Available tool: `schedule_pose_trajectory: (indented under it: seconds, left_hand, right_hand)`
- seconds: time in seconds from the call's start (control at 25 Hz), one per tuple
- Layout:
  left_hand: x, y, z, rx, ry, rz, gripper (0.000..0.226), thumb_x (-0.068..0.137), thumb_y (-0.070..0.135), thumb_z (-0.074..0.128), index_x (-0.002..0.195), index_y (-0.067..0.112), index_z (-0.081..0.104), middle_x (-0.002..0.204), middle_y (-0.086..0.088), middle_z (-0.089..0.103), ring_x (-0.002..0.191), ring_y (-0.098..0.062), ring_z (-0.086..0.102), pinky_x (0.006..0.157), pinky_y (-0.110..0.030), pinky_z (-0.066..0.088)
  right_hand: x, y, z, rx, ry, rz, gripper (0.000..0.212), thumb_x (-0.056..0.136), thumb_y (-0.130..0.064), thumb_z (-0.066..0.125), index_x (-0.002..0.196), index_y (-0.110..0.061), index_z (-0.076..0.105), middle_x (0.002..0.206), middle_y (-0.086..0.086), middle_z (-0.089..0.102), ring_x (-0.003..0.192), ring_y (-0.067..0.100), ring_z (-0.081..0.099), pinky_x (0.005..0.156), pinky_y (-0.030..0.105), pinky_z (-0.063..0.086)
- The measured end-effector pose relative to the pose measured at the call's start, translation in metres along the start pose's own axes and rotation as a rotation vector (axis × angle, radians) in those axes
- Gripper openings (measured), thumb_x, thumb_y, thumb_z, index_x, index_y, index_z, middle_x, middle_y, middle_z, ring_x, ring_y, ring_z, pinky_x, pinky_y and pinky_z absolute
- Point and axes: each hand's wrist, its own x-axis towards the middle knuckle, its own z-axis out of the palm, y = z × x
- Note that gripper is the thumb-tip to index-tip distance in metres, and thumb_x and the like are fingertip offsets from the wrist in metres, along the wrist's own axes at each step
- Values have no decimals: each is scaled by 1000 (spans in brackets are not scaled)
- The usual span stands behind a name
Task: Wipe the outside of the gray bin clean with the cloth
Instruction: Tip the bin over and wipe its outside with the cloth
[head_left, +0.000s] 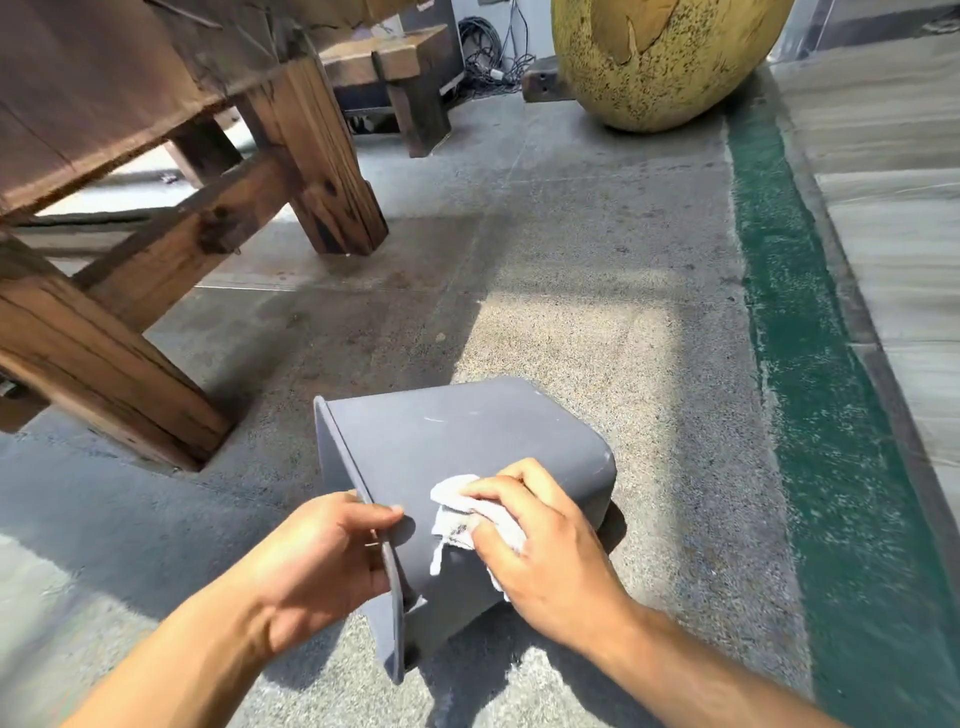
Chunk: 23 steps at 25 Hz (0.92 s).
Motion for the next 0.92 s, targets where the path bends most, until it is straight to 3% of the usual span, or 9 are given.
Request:
schedule_pose_trajectory:
  seconds: [0.08, 0.2, 0.28, 0.36, 0.48, 0.56, 0.64, 0.76, 0.92]
  left_hand:
    - [-5, -12, -14, 35, 93, 28, 33, 92, 2, 59, 123, -8, 59, 113, -27, 64, 86, -31, 67, 81, -54, 61]
    - [-15, -18, -24, 248, 160, 61, 9, 92, -8, 54, 99, -11, 59, 93, -34, 60, 70, -27, 62, 58, -36, 61]
    - [-16, -20, -27, 328, 195, 95, 18, 89, -13, 57, 105, -21, 59, 89, -34, 63, 67, -27, 61, 55, -32, 59]
    - [-17, -18, -23, 317, 214, 129, 28, 86, -15, 59, 115, -19, 59, 92, -28, 65, 63, -24, 61, 55, -31, 59]
    - [-15, -18, -12, 219, 226, 127, 39, 87, -17, 60, 124, -6, 52, 85, -25, 68, 59, -25, 62, 53, -39, 62]
    - [-13, -21, -1, 233, 247, 145, 41, 86, -17, 62, 121, 0, 49, 78, -20, 67, 61, -27, 63, 51, -40, 62]
    - [-12, -24, 8, 284, 290, 183, 45, 82, -21, 64, 120, -1, 50, 79, -20, 64, 61, -29, 64, 49, -39, 62]
    - [-8, -30, 4, 330, 334, 173, 54, 78, -23, 64, 126, -6, 45, 79, -25, 67, 50, -27, 68, 47, -40, 61]
    - [-9, -37, -5, 418, 342, 128, 40, 79, -22, 64, 117, -21, 51, 75, -36, 69, 45, -24, 66, 48, -42, 60]
  right_hand:
    - [-6, 10, 5, -8, -13, 45, 23, 90, -35, 58, 113, -38, 64, 108, -17, 53, 99, 6, 61, 94, 32, 50]
    - [-1, 29, 3, -8, 89, 143, 21, 89, -24, 64, 104, -38, 69, 108, -16, 59, 100, 2, 62, 99, 32, 48]
    - [3, 33, 1, 6, 110, 185, 28, 89, -19, 66, 99, -45, 67, 108, -13, 61, 100, -1, 60, 100, 29, 46]
    - [3, 31, 0, 31, 124, 198, 33, 89, -18, 66, 96, -51, 65, 109, -14, 61, 101, -2, 59, 99, 25, 45]
    - [-4, 19, 5, 62, 140, 167, 25, 88, -31, 62, 111, -38, 70, 113, -12, 58, 105, -3, 58, 101, 22, 42]
    - [-16, 7, 14, 85, 104, 53, 33, 90, -41, 56, 120, -30, 68, 115, -8, 53, 107, 0, 56, 101, 22, 42]
    - [-32, -3, 27, 51, 15, -119, 33, 96, -38, 55, 125, -27, 66, 118, -3, 51, 107, 8, 56, 101, 26, 45]
    - [-43, 8, 42, -187, -53, -275, 31, 99, -38, 56, 128, -32, 63, 119, 0, 54, 105, 19, 58, 87, 36, 55]
    - [-23, 58, 27, -320, 143, -151, 30, 92, -30, 64, 122, -32, 68, 109, 3, 56, 93, 26, 61, 81, 37, 56]
